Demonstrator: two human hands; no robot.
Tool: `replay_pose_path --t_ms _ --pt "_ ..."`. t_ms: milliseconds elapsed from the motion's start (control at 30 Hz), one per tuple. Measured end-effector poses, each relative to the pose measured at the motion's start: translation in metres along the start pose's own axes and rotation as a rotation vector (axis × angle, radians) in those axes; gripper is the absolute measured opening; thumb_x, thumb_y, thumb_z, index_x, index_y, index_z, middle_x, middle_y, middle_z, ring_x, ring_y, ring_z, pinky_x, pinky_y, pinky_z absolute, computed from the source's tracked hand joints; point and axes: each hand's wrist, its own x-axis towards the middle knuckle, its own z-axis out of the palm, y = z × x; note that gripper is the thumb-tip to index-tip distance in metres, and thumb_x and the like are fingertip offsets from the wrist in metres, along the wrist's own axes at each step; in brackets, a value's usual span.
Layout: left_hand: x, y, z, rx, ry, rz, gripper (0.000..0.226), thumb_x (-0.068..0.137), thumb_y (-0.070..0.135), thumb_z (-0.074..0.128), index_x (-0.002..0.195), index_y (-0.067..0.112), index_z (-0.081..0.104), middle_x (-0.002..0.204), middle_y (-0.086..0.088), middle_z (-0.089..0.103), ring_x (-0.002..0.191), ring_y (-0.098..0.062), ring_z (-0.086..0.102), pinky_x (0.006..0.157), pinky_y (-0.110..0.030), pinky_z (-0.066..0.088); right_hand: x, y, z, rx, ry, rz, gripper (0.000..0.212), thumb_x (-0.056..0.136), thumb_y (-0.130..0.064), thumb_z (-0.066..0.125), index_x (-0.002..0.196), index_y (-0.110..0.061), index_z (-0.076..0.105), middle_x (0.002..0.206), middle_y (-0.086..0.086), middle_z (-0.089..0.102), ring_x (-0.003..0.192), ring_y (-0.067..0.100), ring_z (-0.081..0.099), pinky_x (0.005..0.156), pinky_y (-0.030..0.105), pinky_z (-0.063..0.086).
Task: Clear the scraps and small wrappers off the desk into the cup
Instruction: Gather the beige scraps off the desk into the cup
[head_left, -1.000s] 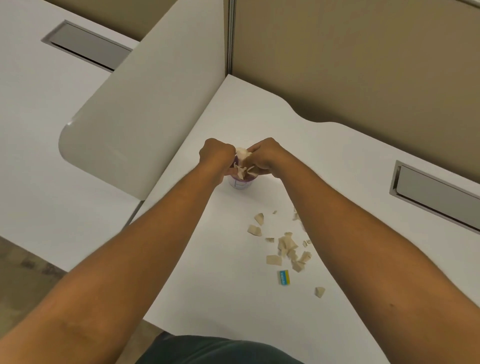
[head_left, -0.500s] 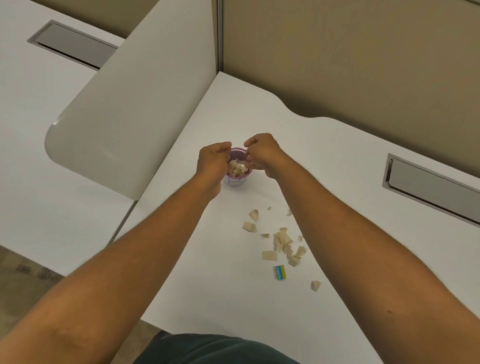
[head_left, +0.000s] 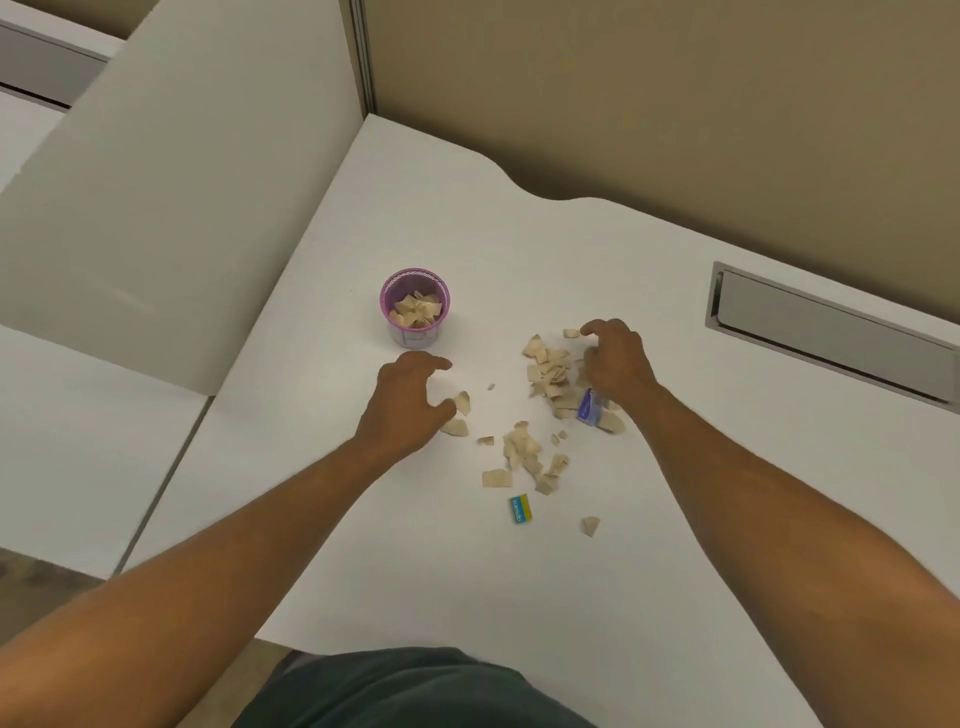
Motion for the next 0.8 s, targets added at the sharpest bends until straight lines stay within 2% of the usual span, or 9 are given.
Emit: replay_pose_path --t_ms 67,100,200,267,367,500,700,733,800 --pt "-0.003 -0.004 0.021 0.172 -0.109 -0.052 0.081 0.087 0.037 0.077 0.158 0.030 0.040 0.170 -0.003 0.028 0.155 -0.034 0.027 0.112 -0.047 0.046 -0.003 0.021 0.004 -0.119 -0.113 -0.084 0.049 0.100 -0.012 0.048 0.150 -0.011 0.045 0.155 0.016 0.042 0.141 0.038 0.041 0.116 0.042 0.038" --pt "-0.004 -0.004 0.030 0.244 -0.138 -0.065 0.090 0.086 0.042 0.077 0.162 0.032 0.031 0.172 -0.004 0.020 0.156 -0.036 0.024 0.111 -0.051 0.046 -0.005 0.027 0.007 -0.155 -0.155 -0.128 0.053 0.102 -0.016 0.048 0.154 -0.011 0.039 0.159 0.017 0.036 0.145 0.039 0.038 0.119 0.042 0.034" --pt "-0.002 0.003 0.052 0.418 -0.184 -0.030 0.099 0.083 0.050 0.075 0.164 0.035 0.021 0.171 -0.004 0.018 0.151 -0.037 0.029 0.111 -0.054 0.046 -0.002 0.027 0.020 -0.212 -0.178 -0.193 0.060 0.105 -0.027 0.047 0.160 -0.014 0.026 0.166 0.016 0.024 0.149 0.039 0.032 0.124 0.043 0.026" --pt "-0.002 0.010 0.063 0.437 -0.191 -0.011 0.100 0.083 0.049 0.075 0.165 0.032 0.020 0.169 -0.005 0.022 0.148 -0.037 0.032 0.110 -0.052 0.047 0.000 0.020 0.030 -0.280 -0.163 -0.243 0.057 0.108 -0.033 0.040 0.160 -0.015 0.026 0.167 0.015 0.020 0.150 0.036 0.028 0.124 0.042 0.021" --pt "-0.005 0.018 0.079 0.368 -0.195 0.001 0.100 0.083 0.043 0.077 0.165 0.029 0.021 0.162 -0.006 0.030 0.142 -0.036 0.036 0.104 -0.048 0.052 -0.008 0.010 0.046 -0.388 -0.154 -0.360 0.048 0.108 -0.041 0.029 0.152 -0.023 0.041 0.168 0.006 0.021 0.151 0.036 0.024 0.121 0.046 0.026" --pt "-0.012 0.013 0.094 0.380 -0.228 0.093 0.109 0.080 0.050 0.083 0.166 0.027 0.020 0.162 -0.005 0.029 0.141 -0.034 0.036 0.104 -0.045 0.053 -0.033 0.007 0.063 -0.301 -0.153 -0.329 0.053 0.104 -0.054 0.037 0.150 -0.028 0.043 0.166 0.006 0.026 0.150 0.035 0.026 0.118 0.052 0.033" --pt "-0.013 0.009 0.108 0.480 -0.203 0.210 0.105 0.079 0.059 0.081 0.164 0.032 0.026 0.165 -0.005 0.028 0.142 -0.031 0.034 0.100 -0.041 0.055 -0.062 0.024 0.071 -0.225 -0.114 -0.355 0.048 0.103 -0.048 0.047 0.141 -0.019 0.051 0.154 0.007 0.041 0.140 0.033 0.041 0.101 0.046 0.050" --pt "-0.012 0.010 0.109 0.491 -0.208 0.223 0.102 0.079 0.057 0.081 0.162 0.031 0.029 0.163 -0.006 0.030 0.141 -0.031 0.035 0.099 -0.041 0.055 -0.066 0.026 0.071 -0.194 -0.094 -0.359 0.052 0.100 -0.050 0.051 0.142 -0.019 0.049 0.154 0.007 0.041 0.139 0.033 0.041 0.101 0.046 0.051" --pt "-0.010 0.012 0.110 0.493 -0.214 0.240 0.095 0.080 0.054 0.082 0.159 0.027 0.036 0.160 -0.007 0.033 0.137 -0.032 0.038 0.099 -0.044 0.058 -0.072 0.029 0.070 -0.209 -0.096 -0.354 0.075 0.090 -0.064 0.059 0.149 -0.021 0.041 0.161 0.007 0.033 0.146 0.036 0.033 0.111 0.049 0.043"
